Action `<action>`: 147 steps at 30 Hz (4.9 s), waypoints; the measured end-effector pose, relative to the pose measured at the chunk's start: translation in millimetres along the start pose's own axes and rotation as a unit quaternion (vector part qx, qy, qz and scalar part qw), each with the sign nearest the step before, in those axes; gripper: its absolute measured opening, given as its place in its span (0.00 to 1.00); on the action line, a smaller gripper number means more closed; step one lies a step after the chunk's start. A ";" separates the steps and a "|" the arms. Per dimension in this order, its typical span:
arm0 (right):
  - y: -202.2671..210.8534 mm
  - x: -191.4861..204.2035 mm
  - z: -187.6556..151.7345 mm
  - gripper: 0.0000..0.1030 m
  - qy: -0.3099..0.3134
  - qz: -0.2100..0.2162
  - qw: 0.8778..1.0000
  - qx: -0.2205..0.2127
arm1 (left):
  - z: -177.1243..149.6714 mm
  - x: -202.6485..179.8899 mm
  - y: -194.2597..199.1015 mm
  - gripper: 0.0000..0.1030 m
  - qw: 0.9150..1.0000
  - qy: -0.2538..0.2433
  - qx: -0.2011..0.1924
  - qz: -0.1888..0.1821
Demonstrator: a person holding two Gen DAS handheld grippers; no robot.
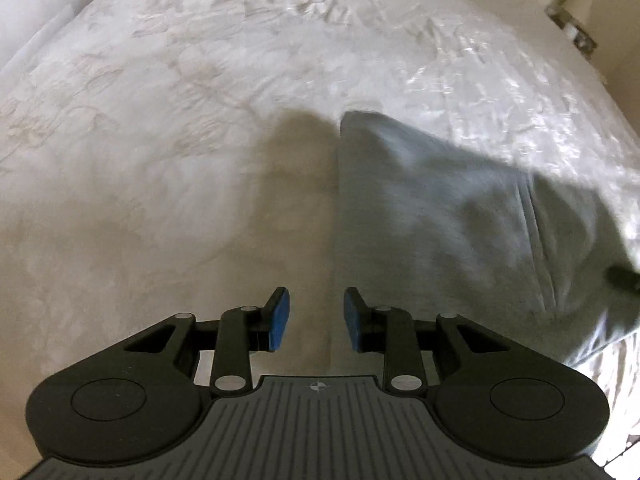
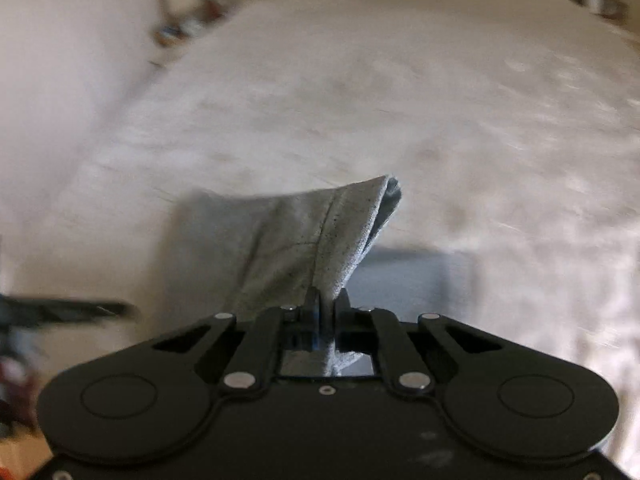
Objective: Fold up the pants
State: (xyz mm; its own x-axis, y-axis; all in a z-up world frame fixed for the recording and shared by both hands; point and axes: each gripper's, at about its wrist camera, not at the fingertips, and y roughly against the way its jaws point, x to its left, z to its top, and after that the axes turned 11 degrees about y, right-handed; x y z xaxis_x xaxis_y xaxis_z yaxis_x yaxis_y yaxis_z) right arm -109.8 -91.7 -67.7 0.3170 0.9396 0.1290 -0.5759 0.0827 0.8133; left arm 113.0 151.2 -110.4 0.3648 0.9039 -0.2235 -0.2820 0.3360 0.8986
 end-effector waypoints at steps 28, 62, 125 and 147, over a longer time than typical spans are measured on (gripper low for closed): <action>-48.0 -53.1 -26.6 0.02 0.035 -0.056 0.995 0.069 | -16.1 -92.7 -27.6 0.29 0.998 -0.045 0.040 0.005; -102.8 -87.0 26.7 0.07 0.033 0.045 0.998 0.000 | -64.1 -99.3 -73.3 0.44 0.996 -0.059 0.062 0.012; -142.4 -78.9 -30.8 1.00 -0.083 0.105 0.987 0.086 | 4.5 -41.8 -117.0 1.00 0.996 0.014 0.080 0.024; -50.0 -75.8 -33.6 0.24 -0.034 0.071 0.997 0.012 | 4.6 -44.9 -105.5 0.56 0.996 0.052 0.047 -0.052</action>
State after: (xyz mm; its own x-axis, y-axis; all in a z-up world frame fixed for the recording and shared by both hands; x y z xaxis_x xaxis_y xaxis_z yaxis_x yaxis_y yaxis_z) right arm -130.4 -156.0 -137.2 0.2849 0.9161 0.2820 -0.6004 -0.0588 0.7975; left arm 130.4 74.0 -193.3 0.2934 0.8891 -0.3512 -0.1616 0.4082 0.8985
